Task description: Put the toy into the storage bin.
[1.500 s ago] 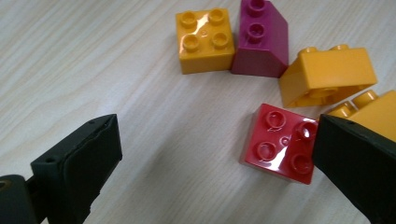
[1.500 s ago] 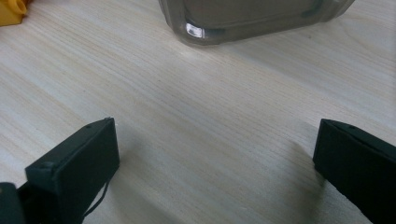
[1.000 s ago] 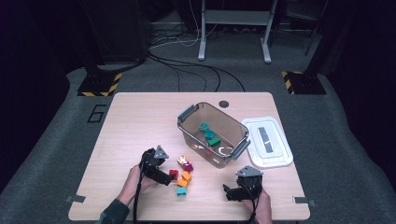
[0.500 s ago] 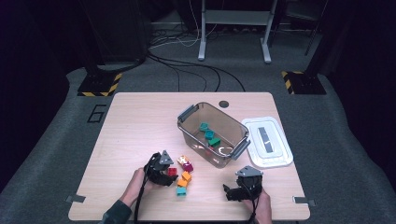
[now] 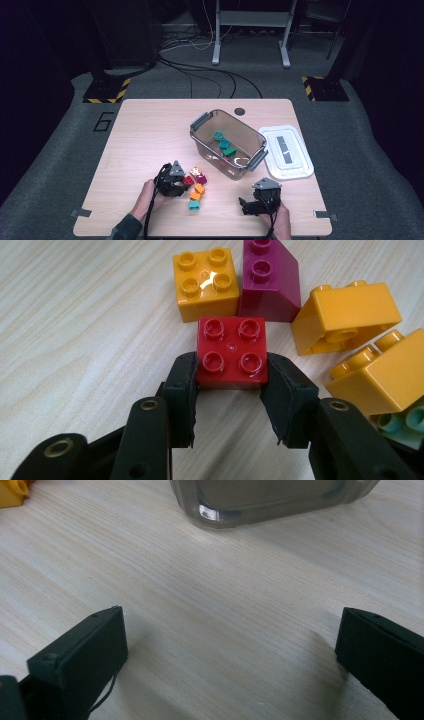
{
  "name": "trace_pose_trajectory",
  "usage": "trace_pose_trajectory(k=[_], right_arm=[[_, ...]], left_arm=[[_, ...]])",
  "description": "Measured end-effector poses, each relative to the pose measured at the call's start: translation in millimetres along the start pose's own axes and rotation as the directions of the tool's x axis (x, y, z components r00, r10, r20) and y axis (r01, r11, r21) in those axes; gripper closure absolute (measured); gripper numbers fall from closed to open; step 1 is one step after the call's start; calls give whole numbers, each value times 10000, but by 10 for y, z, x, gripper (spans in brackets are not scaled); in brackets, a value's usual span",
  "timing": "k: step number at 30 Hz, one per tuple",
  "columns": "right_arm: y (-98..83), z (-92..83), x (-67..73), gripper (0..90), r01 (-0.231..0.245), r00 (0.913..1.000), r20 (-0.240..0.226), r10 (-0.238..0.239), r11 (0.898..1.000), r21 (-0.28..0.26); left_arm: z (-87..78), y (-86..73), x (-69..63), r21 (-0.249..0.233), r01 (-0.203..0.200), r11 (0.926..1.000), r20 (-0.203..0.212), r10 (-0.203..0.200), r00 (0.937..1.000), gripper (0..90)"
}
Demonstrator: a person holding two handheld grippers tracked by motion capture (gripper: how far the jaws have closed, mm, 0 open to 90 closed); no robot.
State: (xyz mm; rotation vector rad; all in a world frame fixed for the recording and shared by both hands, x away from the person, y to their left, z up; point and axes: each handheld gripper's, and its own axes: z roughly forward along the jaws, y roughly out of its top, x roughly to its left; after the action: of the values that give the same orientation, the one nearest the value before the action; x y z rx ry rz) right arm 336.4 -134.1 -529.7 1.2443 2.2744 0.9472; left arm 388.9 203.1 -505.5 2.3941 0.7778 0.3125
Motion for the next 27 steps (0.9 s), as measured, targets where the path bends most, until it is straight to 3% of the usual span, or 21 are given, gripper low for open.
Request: trace_pose_trajectory(k=[11, 27], right_arm=[[0, 0, 0, 0, 0, 10000, -1, 0, 10000, -2], [0, 0, 0, 0, 4, 10000, 1, -4, 10000, -3]], left_arm=[[-65, 5, 59, -99, 172, 9998, -127, -173, 9998, 587], [-406, 243, 206, -671, 149, 9976, -543, -186, 9983, 587]])
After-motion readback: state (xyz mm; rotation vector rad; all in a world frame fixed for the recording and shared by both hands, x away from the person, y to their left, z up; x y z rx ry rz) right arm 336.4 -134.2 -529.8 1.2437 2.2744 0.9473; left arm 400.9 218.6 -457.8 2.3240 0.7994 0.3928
